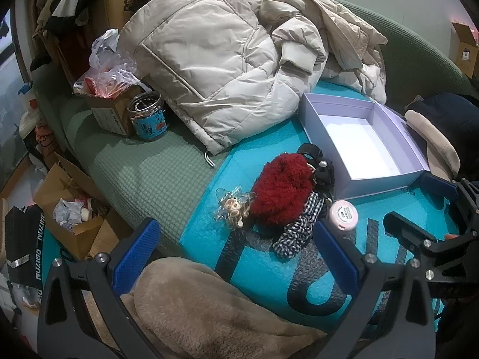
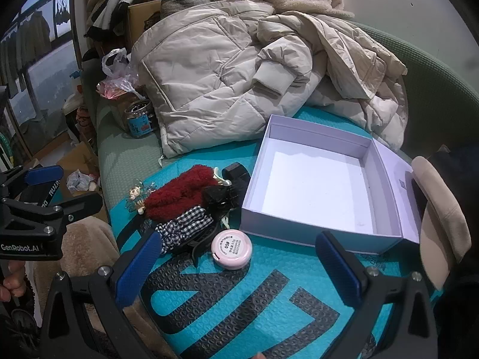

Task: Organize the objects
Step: 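Move the right tool toward the pink compact while the left tool approaches the clear star clip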

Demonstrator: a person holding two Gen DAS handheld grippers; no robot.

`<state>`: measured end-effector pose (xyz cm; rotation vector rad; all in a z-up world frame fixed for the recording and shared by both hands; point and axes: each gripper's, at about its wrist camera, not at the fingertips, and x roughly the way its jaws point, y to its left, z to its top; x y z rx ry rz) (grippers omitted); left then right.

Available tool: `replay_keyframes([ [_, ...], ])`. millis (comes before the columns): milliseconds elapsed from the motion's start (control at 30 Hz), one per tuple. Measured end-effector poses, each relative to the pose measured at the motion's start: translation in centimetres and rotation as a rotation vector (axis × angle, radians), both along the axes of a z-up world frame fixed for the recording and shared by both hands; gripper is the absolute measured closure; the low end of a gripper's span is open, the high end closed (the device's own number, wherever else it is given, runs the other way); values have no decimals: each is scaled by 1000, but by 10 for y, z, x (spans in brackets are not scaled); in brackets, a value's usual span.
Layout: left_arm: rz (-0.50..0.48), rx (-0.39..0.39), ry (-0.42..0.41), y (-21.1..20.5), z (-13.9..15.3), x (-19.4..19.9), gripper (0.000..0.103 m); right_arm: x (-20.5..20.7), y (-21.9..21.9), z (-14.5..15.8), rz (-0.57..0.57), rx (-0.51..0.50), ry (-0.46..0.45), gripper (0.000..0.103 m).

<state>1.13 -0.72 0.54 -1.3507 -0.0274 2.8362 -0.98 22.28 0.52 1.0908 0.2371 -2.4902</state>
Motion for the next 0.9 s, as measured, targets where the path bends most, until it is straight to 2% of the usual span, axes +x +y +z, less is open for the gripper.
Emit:
replay_keyframes([
  [200, 0, 23, -11, -4, -2, 0, 1, 0, -1, 0, -1, 1, -1, 1],
  [900, 5, 25, -5, -5, 1, 7, 1, 2, -5, 0, 16, 9, -2, 1],
])
